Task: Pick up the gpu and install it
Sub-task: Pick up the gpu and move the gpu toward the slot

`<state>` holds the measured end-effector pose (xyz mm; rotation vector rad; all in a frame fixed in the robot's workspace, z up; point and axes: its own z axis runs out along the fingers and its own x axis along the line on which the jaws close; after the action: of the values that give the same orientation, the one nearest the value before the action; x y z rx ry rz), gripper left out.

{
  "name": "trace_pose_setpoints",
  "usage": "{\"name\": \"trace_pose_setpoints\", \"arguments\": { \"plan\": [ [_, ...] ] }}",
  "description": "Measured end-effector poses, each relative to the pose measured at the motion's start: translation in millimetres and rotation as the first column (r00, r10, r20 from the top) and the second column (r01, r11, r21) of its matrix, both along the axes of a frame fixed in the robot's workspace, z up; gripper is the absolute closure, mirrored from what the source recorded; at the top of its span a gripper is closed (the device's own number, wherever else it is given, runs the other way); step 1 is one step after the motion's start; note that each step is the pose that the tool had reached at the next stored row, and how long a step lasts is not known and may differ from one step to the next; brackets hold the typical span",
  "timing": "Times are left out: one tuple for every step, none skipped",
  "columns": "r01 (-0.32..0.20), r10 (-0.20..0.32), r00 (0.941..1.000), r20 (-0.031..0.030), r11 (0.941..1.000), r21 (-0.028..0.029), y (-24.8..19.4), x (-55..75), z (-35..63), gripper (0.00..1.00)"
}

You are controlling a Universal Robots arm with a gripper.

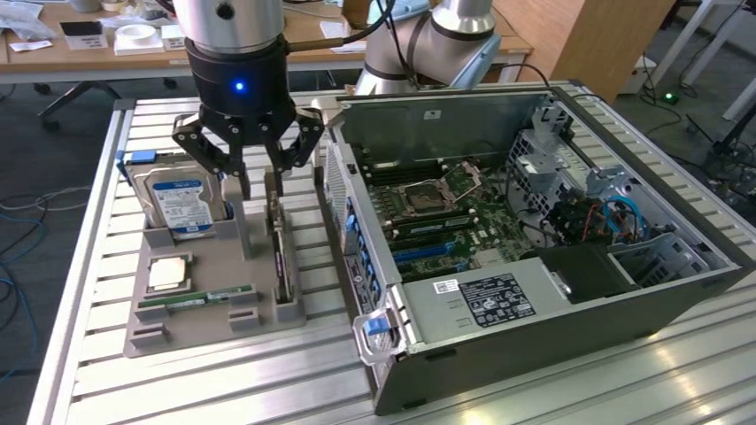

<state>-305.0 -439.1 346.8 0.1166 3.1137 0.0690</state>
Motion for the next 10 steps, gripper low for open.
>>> {"name": "trace_pose_setpoints", "arguments": {
  "plan": [
    [0.000,0.000,1.0000,0.0002,1.0000,0.0001,0.2,0.0,-0.2,0.58],
    [0.000,0.000,1.0000,0.0003,1.0000,0.0002,0.4,0.0,-0.3,0.58],
    [0.000,0.000,1.0000,0.0002,1.0000,0.0001,0.7,-0.1,-0.4,0.58],
    [0.000,0.000,1.0000,-0.0001,1.0000,-0.0001,1.1,-0.1,-0.4,0.58],
    [0.000,0.000,1.0000,0.0001,1.0000,-0.0001,1.6,0.0,-0.5,0.58],
    [0.000,0.000,1.0000,0.0000,1.0000,0.0000,2.0,0.0,-0.6,0.58],
    [0.000,0.000,1.0000,-0.0001,1.0000,0.0000,2.4,0.0,-0.7,0.58],
    [0.000,0.000,1.0000,0.0000,1.0000,0.0000,2.9,0.0,-0.9,0.58],
    [0.000,0.000,1.0000,0.0000,1.0000,0.0000,3.3,0.0,-1.0,0.58],
    [0.000,0.000,1.0000,0.0000,1.0000,0.0000,3.7,0.0,-1.1,0.58]
  ]
}}
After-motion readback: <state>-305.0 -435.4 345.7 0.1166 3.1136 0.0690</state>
